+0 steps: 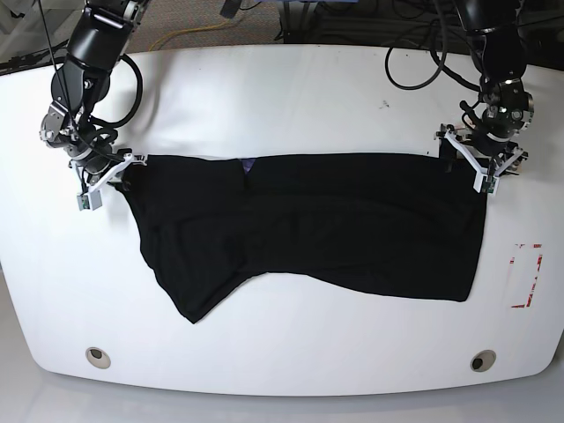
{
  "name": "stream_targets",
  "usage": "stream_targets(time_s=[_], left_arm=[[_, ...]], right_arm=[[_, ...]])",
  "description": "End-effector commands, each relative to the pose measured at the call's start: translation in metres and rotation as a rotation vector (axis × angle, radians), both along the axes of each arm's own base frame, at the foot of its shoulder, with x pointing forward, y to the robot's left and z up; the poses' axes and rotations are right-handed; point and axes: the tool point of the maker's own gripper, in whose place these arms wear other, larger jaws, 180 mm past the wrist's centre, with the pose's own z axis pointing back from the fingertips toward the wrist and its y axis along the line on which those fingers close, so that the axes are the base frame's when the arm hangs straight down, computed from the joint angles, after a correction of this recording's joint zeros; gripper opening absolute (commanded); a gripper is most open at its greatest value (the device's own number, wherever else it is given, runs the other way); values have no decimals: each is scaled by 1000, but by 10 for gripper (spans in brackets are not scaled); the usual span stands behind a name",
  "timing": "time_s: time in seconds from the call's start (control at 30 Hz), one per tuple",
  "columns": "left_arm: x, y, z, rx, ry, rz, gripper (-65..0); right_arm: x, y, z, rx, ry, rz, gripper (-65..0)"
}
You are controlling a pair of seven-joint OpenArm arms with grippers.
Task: Fold the T-shirt properly
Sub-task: 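Release and regrasp the shirt edge with both grippers, then pull the shirt edge taut with both grippers to smooth it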
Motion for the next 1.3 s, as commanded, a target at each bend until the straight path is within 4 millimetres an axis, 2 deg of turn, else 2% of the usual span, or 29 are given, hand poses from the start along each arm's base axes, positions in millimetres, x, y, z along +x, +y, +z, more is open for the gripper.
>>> stream_targets(time_s=[0.0, 0.07, 0.17, 0.37, 0.53, 0.63, 0.77, 0.9, 0.97, 1.03, 1.17, 1.23, 1.27], left_arm=[[-7, 9, 1, 55, 36, -2, -275], [-15, 8, -1, 61, 49, -7, -408], [-26, 6, -3, 72, 71, -17, -510], [-62, 8, 1, 136, 162, -42, -519], [-102, 0, 4, 167, 210, -86, -518], [-122, -4, 5, 177, 238, -105, -518], [-148, -7, 2, 180, 288, -122, -518], [-158, -7, -2, 178, 313, -127, -514], [-158, -8, 0, 177, 310, -130, -476], [-154, -9, 4, 181, 294, -134, -394], [-140, -22, 24, 191, 230, -183, -168], [-141, -32, 26, 188, 234, -257, -97], [-141, -34, 26, 186, 238, -279, -82]], right_arm=[[3, -3, 7, -25, -11, 37, -650], [2, -4, 10, -35, -18, 44, -650], [-10, -6, 12, -65, -6, 58, -650], [-38, -8, 20, -156, 36, 107, -650], [-75, -5, 21, -221, 90, 151, -650], [-97, -18, 23, -248, 113, 119, -650], [-127, -31, 15, -261, 172, 94, -650], [-141, -43, 14, -270, 196, 56, -650], [-146, -47, 13, -278, 208, 49, -650], [-148, -46, 12, -276, 213, 52, -650], [-148, -43, 12, -267, 210, 55, -650], [-147, -42, 11, -266, 208, 56, -650], [-147, -42, 11, -266, 208, 56, -650]])
